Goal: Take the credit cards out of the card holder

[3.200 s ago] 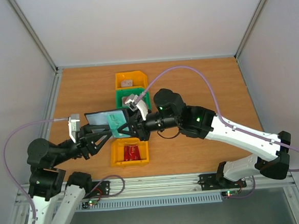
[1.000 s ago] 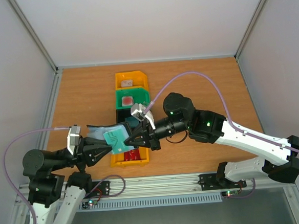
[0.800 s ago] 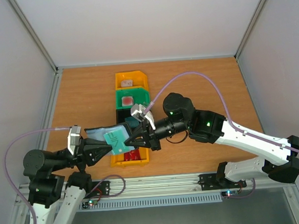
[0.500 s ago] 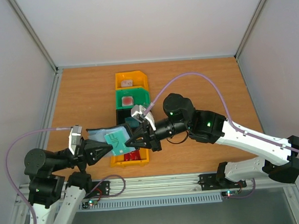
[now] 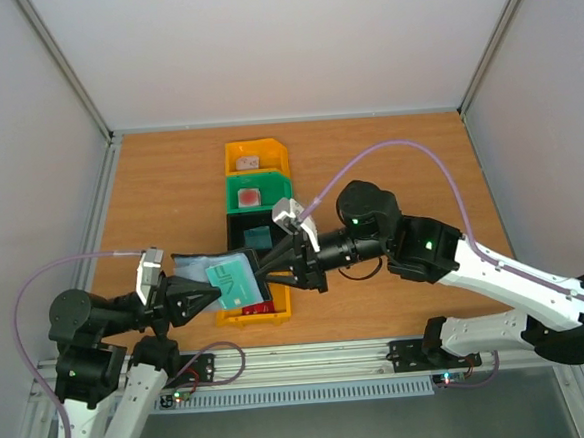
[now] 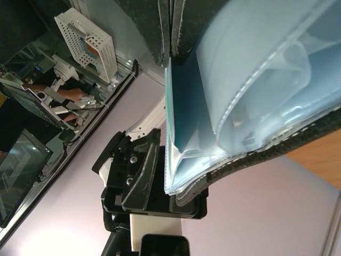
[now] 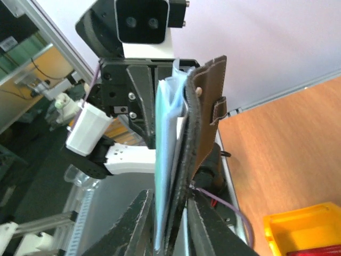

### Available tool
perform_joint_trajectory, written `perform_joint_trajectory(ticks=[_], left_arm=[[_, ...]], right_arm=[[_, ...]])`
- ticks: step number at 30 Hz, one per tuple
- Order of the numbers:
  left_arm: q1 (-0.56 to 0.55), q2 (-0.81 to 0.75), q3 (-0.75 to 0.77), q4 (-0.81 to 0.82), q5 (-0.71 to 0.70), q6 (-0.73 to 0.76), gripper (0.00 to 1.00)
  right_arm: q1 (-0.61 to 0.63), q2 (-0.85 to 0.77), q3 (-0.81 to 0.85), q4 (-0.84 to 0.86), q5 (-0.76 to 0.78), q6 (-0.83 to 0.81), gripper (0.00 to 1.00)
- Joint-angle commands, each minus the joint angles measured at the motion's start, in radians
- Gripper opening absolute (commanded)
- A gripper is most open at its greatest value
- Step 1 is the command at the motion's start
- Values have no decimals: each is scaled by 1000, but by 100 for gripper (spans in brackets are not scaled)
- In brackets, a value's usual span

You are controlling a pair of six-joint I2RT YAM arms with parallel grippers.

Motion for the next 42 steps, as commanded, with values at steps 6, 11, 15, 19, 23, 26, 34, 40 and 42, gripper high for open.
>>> perform_joint_trajectory(ticks=[6, 11, 15, 19, 23, 26, 34, 40, 42], left_arm=[[-2, -10, 17, 38, 21, 15, 0], [-2, -7, 9, 60, 18, 9, 0], [-2, 1, 9, 63, 18, 8, 0], [-2, 4, 10, 57, 20, 9, 0], [-2, 0, 10, 40, 32, 8, 0], [-2, 0, 11, 36, 46, 3, 7], [-2, -12, -1, 40, 25, 17, 0], [-1, 5, 2, 24, 15, 14, 23], [-2, 7, 1, 25, 8, 13, 31]], right_arm=[[-1, -6, 3, -7, 12, 5, 30], [-1, 32, 9, 37, -36, 22, 39], [-1, 55, 19, 44, -65, 25, 32], [-1, 48, 13, 47, -64, 23, 10], [-2, 0, -20, 70, -54, 12, 1], [-5, -33, -35, 51, -31, 5, 1], [-6, -34, -19, 32, -44, 5, 1], [-6, -19, -8, 37, -62, 4, 1], [-6, -13, -5, 43, -72, 5, 1]])
